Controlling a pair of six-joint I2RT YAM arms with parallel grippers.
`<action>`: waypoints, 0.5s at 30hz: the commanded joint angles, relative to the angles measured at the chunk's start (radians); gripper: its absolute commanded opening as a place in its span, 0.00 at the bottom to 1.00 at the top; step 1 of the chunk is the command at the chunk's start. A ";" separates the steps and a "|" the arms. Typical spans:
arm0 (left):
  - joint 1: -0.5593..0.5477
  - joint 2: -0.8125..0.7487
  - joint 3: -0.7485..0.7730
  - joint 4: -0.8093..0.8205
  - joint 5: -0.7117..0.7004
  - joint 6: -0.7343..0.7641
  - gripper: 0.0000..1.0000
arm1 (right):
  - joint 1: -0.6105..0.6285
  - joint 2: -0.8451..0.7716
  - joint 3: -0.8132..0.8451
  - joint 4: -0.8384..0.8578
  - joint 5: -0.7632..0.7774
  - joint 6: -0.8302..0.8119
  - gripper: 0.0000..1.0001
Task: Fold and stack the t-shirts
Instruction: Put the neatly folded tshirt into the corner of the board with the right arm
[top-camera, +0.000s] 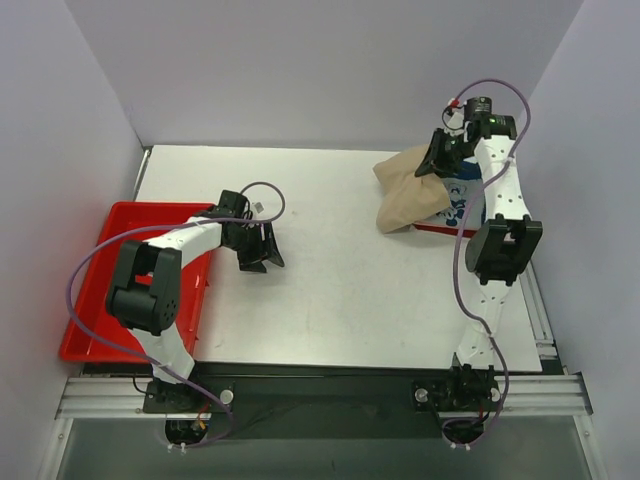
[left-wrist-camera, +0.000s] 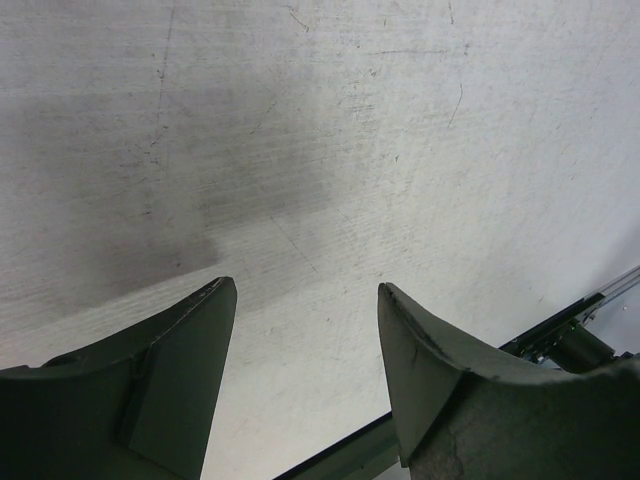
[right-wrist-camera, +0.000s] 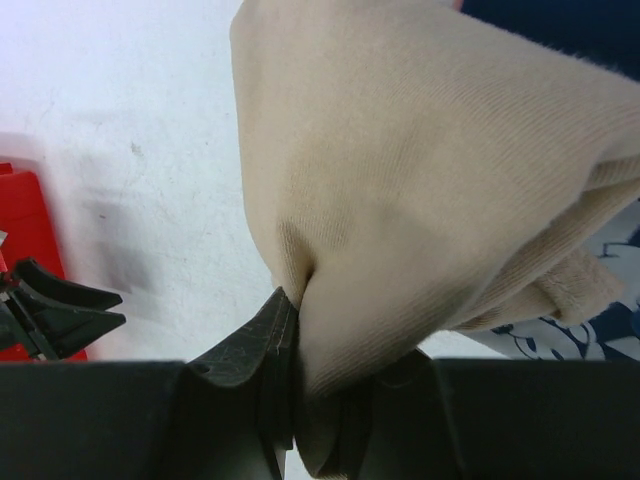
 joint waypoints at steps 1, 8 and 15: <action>0.005 -0.006 -0.004 0.044 0.024 -0.005 0.69 | -0.024 -0.146 0.046 -0.034 -0.068 0.008 0.00; 0.005 0.002 0.004 0.042 0.030 -0.004 0.69 | -0.081 -0.174 0.071 -0.032 -0.088 0.028 0.00; 0.004 0.014 0.019 0.041 0.029 -0.002 0.69 | -0.150 -0.154 0.048 -0.032 -0.093 0.010 0.00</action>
